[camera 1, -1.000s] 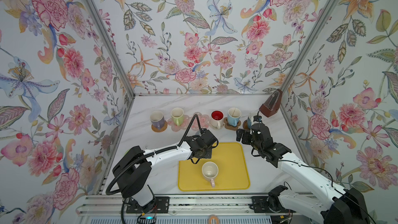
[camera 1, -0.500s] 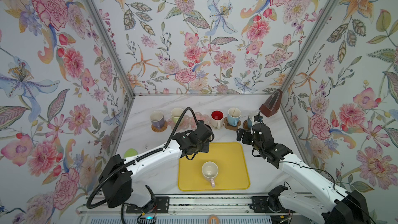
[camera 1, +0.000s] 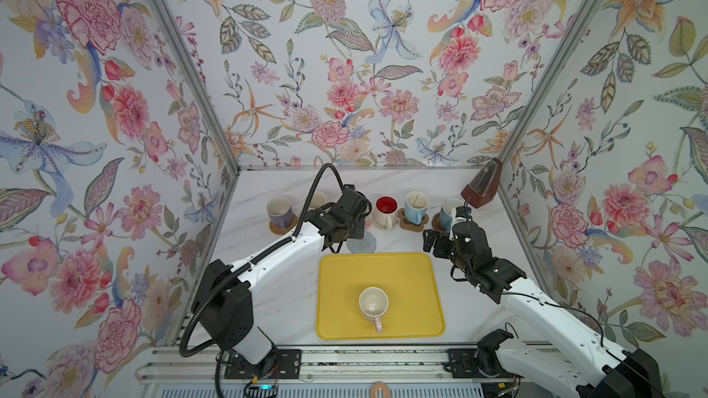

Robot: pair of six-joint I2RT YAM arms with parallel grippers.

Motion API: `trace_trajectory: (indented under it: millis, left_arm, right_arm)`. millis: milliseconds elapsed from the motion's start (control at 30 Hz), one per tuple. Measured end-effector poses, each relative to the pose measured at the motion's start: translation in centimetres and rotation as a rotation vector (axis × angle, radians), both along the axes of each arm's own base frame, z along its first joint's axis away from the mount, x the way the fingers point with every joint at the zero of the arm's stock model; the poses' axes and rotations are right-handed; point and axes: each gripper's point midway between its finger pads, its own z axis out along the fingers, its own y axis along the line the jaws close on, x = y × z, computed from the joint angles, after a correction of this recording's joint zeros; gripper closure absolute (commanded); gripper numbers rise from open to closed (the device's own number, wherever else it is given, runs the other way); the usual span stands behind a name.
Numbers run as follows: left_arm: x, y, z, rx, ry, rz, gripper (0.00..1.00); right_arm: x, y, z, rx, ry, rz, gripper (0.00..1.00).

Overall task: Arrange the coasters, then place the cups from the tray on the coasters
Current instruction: 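Lower the black mug onto the pink flower coaster beside the red-lined mug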

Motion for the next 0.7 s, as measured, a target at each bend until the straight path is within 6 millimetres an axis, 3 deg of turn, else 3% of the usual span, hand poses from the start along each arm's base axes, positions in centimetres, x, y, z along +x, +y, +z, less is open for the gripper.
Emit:
trace_trajectory:
  millis: [233,500,700]
  left_arm:
    - [3.7,0.0,-3.3,0.052,0.038,0.022,1.0]
    - [5.9,-0.9,-5.4,0.074,0.048,0.016,1.0]
    - [6.4,-0.7,-7.0,0.087,0.066,0.026,1.0]
  right_arm:
    - [-0.1,-0.1,-0.2,-0.006,0.008,-0.003,0.01]
    - [-0.3,-0.4,0.1,-0.004,0.001,-0.011,0.01]
    - [-0.3,-0.5,0.1,-0.008,-0.001,-0.017,0.01]
